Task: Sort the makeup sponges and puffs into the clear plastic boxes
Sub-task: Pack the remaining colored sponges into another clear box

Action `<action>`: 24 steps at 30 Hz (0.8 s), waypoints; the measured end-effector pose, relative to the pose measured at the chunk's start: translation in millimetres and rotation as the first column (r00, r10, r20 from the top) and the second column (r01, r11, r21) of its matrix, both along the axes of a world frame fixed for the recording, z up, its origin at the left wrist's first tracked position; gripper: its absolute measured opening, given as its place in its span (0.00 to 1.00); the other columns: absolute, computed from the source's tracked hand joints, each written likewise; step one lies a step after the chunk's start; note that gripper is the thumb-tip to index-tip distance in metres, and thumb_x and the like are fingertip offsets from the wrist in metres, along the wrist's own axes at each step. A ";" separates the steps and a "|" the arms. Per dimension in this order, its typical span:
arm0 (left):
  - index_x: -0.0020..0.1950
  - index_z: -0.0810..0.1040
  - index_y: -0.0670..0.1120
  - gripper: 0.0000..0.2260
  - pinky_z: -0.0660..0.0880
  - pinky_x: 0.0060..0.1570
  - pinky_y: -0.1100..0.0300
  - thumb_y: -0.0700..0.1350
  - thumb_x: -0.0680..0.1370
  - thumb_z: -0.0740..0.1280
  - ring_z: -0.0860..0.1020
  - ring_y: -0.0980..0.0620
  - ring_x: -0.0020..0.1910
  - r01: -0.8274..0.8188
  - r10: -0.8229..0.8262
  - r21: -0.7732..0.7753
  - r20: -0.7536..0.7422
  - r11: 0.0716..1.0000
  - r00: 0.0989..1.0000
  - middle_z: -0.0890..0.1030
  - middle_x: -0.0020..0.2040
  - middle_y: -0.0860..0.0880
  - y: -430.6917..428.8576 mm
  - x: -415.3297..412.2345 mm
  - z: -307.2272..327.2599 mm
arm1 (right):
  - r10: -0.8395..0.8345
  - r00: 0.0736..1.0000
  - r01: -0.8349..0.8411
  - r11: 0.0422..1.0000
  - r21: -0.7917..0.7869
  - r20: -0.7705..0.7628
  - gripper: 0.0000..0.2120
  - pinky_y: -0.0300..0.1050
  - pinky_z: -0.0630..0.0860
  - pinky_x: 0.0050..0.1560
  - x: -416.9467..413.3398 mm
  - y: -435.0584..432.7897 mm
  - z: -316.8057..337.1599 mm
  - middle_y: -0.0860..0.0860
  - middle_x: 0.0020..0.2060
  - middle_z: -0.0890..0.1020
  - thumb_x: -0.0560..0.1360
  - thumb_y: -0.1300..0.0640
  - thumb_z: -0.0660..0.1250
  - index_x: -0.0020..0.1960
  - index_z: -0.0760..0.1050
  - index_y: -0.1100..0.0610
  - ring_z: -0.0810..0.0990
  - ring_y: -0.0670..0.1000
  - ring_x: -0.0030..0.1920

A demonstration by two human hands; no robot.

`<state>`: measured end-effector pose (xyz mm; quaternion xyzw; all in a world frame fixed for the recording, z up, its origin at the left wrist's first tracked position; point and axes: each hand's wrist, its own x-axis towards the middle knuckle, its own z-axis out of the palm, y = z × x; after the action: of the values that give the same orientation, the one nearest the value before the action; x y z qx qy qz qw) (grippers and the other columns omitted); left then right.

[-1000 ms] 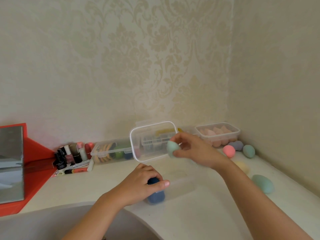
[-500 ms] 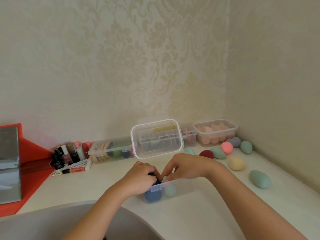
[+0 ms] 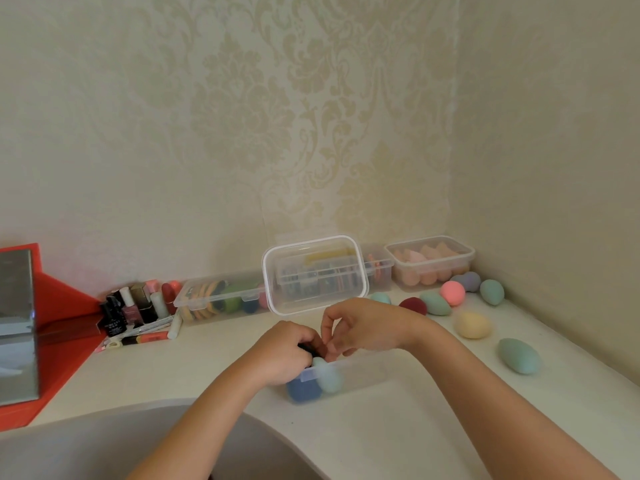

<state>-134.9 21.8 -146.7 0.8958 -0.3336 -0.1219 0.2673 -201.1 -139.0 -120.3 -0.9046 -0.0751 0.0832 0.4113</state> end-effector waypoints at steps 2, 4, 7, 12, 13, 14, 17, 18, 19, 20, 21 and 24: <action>0.39 0.81 0.52 0.14 0.65 0.31 0.67 0.37 0.74 0.60 0.72 0.58 0.31 -0.011 0.011 -0.008 0.019 1.000 1.000 0.77 0.32 0.58 -0.3 -1.4 -0.3 | -0.003 1.000 0.004 1.000 0.022 -0.015 0.02 0.42 0.78 0.55 -4.3 -1.9 5.0 0.51 0.41 0.85 0.76 0.59 0.66 0.48 0.75 0.55 0.82 0.45 0.46; 0.39 0.83 0.51 0.12 0.65 0.33 0.65 0.42 0.76 0.60 0.71 0.59 0.31 -0.015 0.015 -0.025 0.030 1.000 0.999 0.76 0.30 0.59 -0.5 -1.9 -1.0 | -0.035 0.999 0.035 0.997 0.065 0.005 0.02 0.39 0.78 0.52 -6.3 -4.8 9.5 0.52 0.39 0.85 0.77 0.56 0.65 0.48 0.75 0.54 0.83 0.44 0.43; 0.37 0.82 0.47 0.14 0.65 0.35 0.62 0.52 0.77 0.62 0.70 0.56 0.31 -0.009 0.010 -0.037 0.040 0.999 0.999 0.74 0.29 0.55 -0.8 -1.6 -2.2 | -0.338 0.912 0.298 0.935 0.192 0.231 0.05 0.42 0.78 0.44 0.7 -16.1 9.6 0.50 0.31 0.84 0.76 0.53 0.65 0.44 0.76 0.54 0.81 0.46 0.36; 0.32 0.80 0.52 0.14 0.67 0.35 0.63 0.59 0.72 0.68 0.72 0.60 0.31 0.010 -0.008 -0.034 0.053 0.999 0.999 0.78 0.31 0.57 0.4 0.9 -5.6 | -0.495 0.643 0.722 0.647 -0.246 0.585 0.09 0.48 0.73 0.44 21.2 -59.0 -19.3 0.56 0.44 0.83 0.78 0.56 0.59 0.51 0.76 0.58 0.80 0.58 0.46; 0.36 0.82 0.51 0.12 0.69 0.38 0.63 0.58 0.72 0.70 0.74 0.59 0.35 0.006 -0.004 -0.033 0.047 0.999 0.999 0.81 0.35 0.57 0.0 1.1 -5.9 | -0.461 0.705 0.667 0.690 -0.281 0.539 0.09 0.48 0.75 0.47 24.2 -65.6 -28.9 0.54 0.48 0.83 0.77 0.55 0.61 0.54 0.76 0.56 0.80 0.56 0.49; 0.39 0.83 0.51 0.11 0.70 0.39 0.64 0.58 0.71 0.70 0.76 0.59 0.38 0.001 0.001 -0.033 0.047 0.999 0.999 0.82 0.39 0.56 -0.4 1.6 -6.5 | -0.411 0.778 0.582 0.757 -0.297 0.475 0.12 0.49 0.75 0.53 26.7 -69.6 -38.2 0.52 0.53 0.82 0.75 0.54 0.62 0.57 0.77 0.52 0.79 0.54 0.53; 0.43 0.83 0.51 0.08 0.70 0.38 0.67 0.55 0.72 0.69 0.77 0.59 0.42 -0.005 0.006 -0.026 0.052 1.000 0.999 0.81 0.43 0.58 -2.1 2.2 -6.5 | -0.255 0.904 0.396 0.801 -0.449 0.342 0.15 0.55 0.62 0.70 36.1 -75.2 -61.1 0.48 0.63 0.75 0.75 0.51 0.61 0.61 0.75 0.46 0.73 0.51 0.63; 0.44 0.83 0.52 0.07 0.70 0.38 0.68 0.53 0.73 0.68 0.77 0.60 0.42 0.005 -0.004 -0.020 0.045 1.000 0.999 0.81 0.44 0.59 -2.1 1.9 -5.3 | -0.268 0.898 0.415 0.783 -0.464 0.350 0.15 0.55 0.59 0.71 38.8 -78.0 -66.2 0.48 0.64 0.73 0.76 0.54 0.62 0.61 0.75 0.47 0.72 0.52 0.64; 0.45 0.83 0.54 0.05 0.70 0.39 0.69 0.51 0.74 0.67 0.77 0.60 0.44 0.020 -0.020 -0.011 0.033 1.000 0.999 0.81 0.45 0.59 -1.9 1.7 -3.8 | -0.301 0.872 0.458 0.778 -0.430 0.386 0.16 0.54 0.61 0.70 41.4 -81.3 -70.7 0.49 0.64 0.72 0.75 0.58 0.63 0.61 0.75 0.48 0.72 0.52 0.64; 0.46 0.83 0.55 0.06 0.72 0.42 0.68 0.50 0.75 0.66 0.77 0.60 0.46 0.041 -0.041 0.001 0.023 0.999 0.999 0.81 0.47 0.60 -1.2 2.8 -2.9 | -0.340 0.841 0.505 0.773 -0.385 0.421 0.17 0.51 0.66 0.67 42.7 -84.2 -73.6 0.49 0.62 0.73 0.73 0.62 0.65 0.60 0.75 0.49 0.72 0.53 0.62; 0.48 0.83 0.56 0.07 0.73 0.46 0.67 0.49 0.76 0.65 0.77 0.60 0.48 0.062 -0.062 0.019 0.017 0.998 0.998 0.81 0.48 0.60 -0.4 4.4 -2.5 | -0.369 0.812 0.541 0.766 -0.347 0.453 0.18 0.48 0.69 0.62 42.8 -85.8 -74.9 0.49 0.60 0.74 0.72 0.64 0.66 0.58 0.76 0.49 0.73 0.53 0.60; 0.48 0.84 0.52 0.10 0.73 0.52 0.64 0.49 0.77 0.62 0.77 0.58 0.49 0.084 -0.084 0.087 -0.007 0.993 0.996 0.81 0.50 0.57 0.0 8.0 -2.7 | -0.371 0.783 0.550 0.787 -0.278 0.499 0.13 0.42 0.70 0.52 40.4 -87.2 -72.4 0.50 0.54 0.75 0.70 0.64 0.70 0.52 0.78 0.53 0.74 0.52 0.53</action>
<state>-126.8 21.9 -149.4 0.8916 -0.3648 -0.1489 0.2232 -160.7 -226.2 -192.8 -0.9556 0.0864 -0.2042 0.1943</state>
